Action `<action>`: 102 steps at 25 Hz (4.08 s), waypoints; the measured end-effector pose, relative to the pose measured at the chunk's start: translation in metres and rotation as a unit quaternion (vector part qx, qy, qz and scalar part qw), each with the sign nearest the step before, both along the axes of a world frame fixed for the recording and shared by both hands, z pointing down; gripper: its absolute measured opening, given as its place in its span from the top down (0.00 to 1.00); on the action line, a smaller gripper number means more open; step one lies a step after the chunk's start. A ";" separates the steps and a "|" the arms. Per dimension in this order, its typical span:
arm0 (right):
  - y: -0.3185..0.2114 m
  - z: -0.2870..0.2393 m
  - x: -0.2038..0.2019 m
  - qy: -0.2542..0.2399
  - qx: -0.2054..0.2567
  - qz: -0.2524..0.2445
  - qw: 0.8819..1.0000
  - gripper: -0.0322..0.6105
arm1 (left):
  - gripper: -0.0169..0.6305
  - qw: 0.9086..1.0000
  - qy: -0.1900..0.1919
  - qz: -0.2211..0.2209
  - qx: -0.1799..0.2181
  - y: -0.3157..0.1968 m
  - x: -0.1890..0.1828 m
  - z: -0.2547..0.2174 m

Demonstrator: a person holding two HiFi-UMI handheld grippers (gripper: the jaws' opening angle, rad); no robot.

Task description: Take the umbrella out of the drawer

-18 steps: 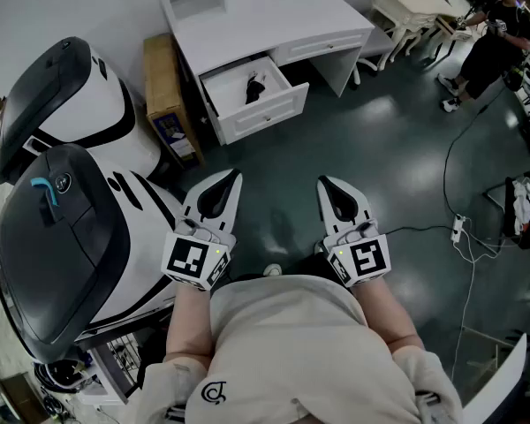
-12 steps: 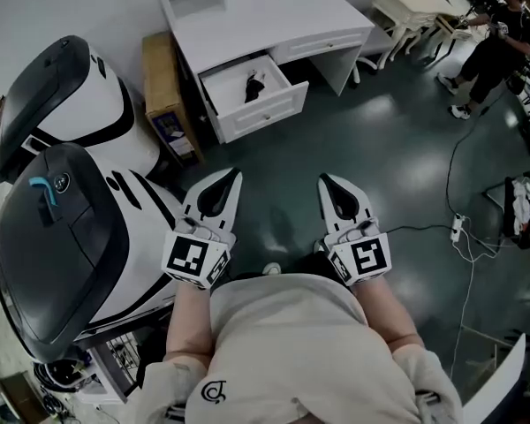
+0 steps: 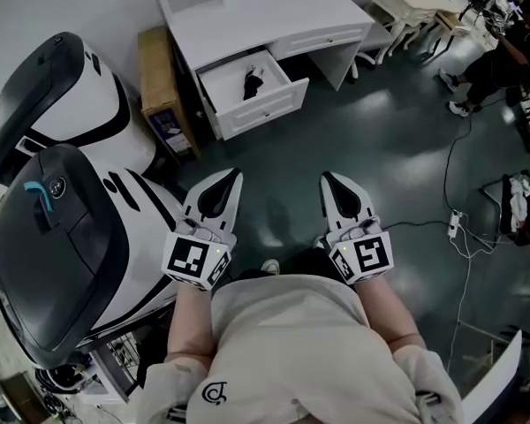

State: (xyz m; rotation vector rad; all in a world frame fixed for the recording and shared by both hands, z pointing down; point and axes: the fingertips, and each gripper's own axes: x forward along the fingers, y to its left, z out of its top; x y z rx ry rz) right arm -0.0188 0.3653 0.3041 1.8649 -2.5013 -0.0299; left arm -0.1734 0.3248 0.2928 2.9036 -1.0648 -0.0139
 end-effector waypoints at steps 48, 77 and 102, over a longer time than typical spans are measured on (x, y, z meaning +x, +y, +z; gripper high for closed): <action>-0.483 0.071 0.120 0.010 -0.077 -0.228 0.971 0.94 | 0.96 0.975 -0.026 -0.198 -0.098 -0.421 0.142 0.098; -0.635 0.201 0.076 0.037 -0.181 -0.189 0.965 0.94 | 0.46 0.885 -0.197 -0.026 -0.421 -0.558 0.151 0.452; -0.663 0.240 0.109 0.038 -0.211 -0.149 0.965 0.94 | 0.61 0.807 -0.335 -0.117 -0.472 -0.557 0.136 0.537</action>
